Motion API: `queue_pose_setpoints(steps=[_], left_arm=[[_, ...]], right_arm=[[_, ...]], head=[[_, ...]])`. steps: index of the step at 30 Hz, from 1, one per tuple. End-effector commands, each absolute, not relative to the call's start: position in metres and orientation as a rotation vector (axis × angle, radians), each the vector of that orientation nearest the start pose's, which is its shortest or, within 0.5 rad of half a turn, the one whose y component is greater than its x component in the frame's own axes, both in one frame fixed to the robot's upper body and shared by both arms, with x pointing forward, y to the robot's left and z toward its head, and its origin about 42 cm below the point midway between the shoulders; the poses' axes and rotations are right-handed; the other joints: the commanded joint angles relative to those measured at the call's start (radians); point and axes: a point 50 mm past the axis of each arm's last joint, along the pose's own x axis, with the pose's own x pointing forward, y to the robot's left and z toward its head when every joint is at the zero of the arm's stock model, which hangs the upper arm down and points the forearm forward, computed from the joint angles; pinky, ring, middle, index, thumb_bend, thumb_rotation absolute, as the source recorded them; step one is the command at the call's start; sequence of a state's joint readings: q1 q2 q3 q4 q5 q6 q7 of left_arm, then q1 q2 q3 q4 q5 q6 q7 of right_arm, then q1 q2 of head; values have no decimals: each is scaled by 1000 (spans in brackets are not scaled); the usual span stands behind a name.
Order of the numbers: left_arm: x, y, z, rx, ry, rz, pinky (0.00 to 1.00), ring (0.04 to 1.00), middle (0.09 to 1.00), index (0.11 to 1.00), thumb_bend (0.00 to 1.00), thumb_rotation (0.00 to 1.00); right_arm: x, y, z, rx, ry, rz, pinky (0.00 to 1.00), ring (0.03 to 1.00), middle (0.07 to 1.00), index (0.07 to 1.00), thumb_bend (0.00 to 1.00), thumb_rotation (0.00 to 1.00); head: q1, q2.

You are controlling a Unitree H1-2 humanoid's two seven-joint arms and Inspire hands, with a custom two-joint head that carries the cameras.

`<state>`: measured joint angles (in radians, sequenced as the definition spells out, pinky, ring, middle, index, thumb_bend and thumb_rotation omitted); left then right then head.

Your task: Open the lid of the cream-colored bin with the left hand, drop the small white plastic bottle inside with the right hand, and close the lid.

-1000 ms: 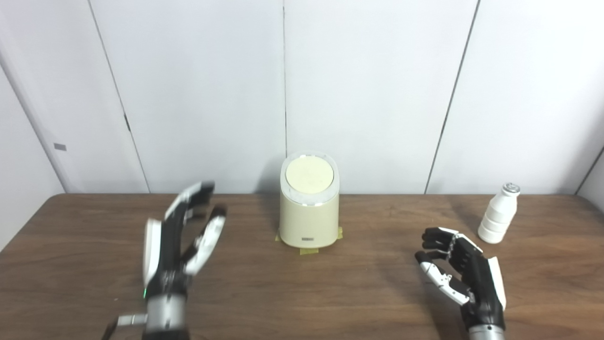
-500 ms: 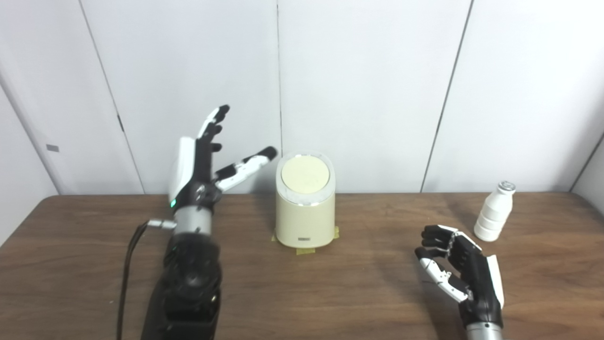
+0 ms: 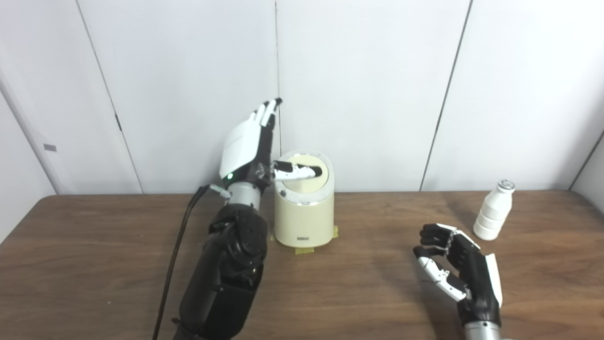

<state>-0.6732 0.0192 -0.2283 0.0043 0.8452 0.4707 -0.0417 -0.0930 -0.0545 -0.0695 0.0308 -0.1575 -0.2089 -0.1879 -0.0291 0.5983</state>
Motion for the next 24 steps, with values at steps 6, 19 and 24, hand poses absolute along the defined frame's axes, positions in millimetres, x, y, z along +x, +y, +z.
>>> queue_pose_setpoints(steps=[6,19,24], left_arm=[[449,100,329,988,-383,146,1000,1000,1000,999,931,174],[466,103,316,1075,-360,205,991,989,985,974,897,177],[468,107,312,1112,-354,224,990,981,975,955,850,172]], right_arm=[[313,-241,139,-175,-337,-208,545,626,635,615,280,221],[312,-240,139,-177,-325,-214,548,627,636,617,274,218],[312,-240,140,-178,-325,-216,548,626,636,616,270,203]], head=[[-3,4],[-4,4],[-5,0]])
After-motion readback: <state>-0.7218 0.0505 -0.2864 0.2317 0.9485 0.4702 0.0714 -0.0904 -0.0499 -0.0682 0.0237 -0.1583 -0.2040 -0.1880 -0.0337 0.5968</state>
